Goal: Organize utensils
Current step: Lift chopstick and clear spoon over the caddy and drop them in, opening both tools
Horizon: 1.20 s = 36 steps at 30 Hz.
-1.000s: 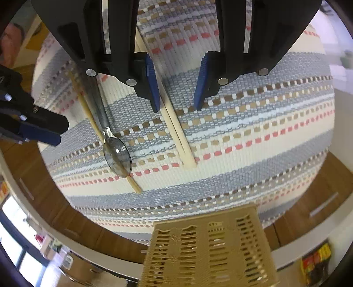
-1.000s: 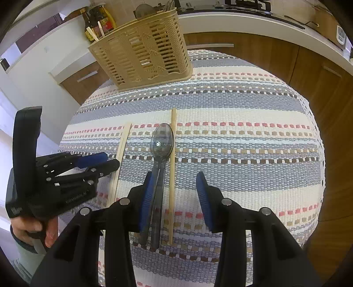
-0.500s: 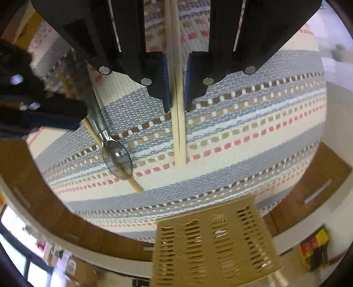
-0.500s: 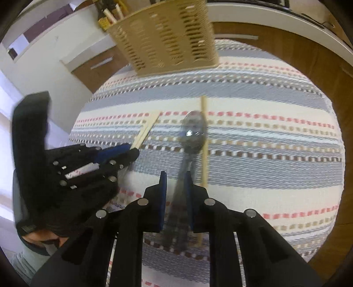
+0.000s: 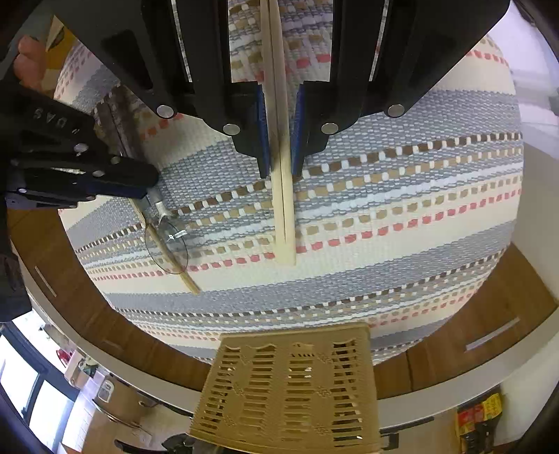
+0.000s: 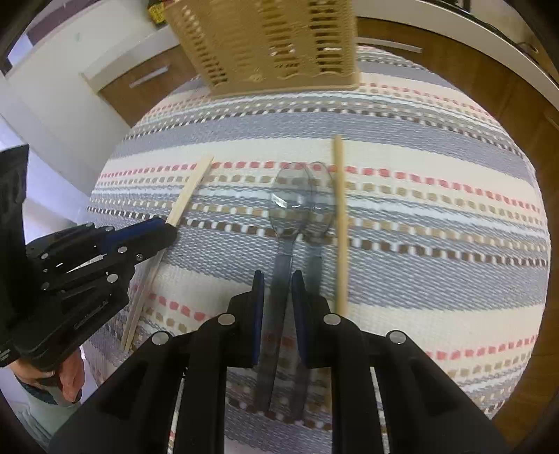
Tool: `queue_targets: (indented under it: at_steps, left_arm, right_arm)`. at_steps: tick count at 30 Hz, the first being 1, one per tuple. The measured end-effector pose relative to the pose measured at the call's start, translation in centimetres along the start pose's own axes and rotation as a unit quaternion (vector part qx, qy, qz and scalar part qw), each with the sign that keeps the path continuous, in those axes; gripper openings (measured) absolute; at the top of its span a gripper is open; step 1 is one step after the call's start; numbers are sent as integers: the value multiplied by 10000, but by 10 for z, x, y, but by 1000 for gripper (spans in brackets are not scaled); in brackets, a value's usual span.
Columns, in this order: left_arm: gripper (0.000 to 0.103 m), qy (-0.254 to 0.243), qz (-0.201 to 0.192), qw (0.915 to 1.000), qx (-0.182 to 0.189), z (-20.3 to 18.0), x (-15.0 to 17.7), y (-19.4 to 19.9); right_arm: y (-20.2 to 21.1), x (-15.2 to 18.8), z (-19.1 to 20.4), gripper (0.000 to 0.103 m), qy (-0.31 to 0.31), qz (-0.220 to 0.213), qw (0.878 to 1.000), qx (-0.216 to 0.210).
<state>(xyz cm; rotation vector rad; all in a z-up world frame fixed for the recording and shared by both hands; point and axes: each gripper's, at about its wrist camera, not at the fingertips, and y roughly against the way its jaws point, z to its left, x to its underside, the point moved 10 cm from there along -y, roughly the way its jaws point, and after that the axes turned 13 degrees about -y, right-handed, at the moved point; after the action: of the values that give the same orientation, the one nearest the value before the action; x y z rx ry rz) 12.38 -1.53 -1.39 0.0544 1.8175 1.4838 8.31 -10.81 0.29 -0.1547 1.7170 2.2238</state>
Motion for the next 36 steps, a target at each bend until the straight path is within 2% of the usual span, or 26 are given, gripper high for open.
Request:
queue_targets:
  at_steps: [5,7,10,13,18,23,26,29,36]
  left_arm:
    - [11,-122,93,9999,-62,2,6,3]
    - [11,-224,182,9996,-78,2,6,1]
    - [11,-323,277,9990,-115,1,6,-2]
    - [11,-279,197,9994,-97,1,5,1]
    - [11,-112,-269,9996,-45,7,-8,23]
    - [11,-6,-968,9953,-86,16,-41,63]
    - [11,41,-1610,9869,-40,20,-72,101]
    - [11,53,-2055,9786,-102,27,-99,127]
    - [11,74,-3090,9505,-320,43,-177,186]
  right_arm:
    - [-9,-8,5,14,88,245,9988,417]
    - [-13,-9,10,14,338,451,9958,722]
    - [-18,-11,17,14,697,519,9901,1107]
    - [-20,-11,24,10,910,437,9882,1152]
    - [5,-13,34,10,794,-44,9956,485]
    - [59,-39,48,10,742,-800,9938,-192]
    - [98,-60,55,10,755,-1347,9866,-520]
    - [133,-85,61,10,706,-1864,9761,-864]
    - [189,-141,64,10,636,-2786,9491,-1321]
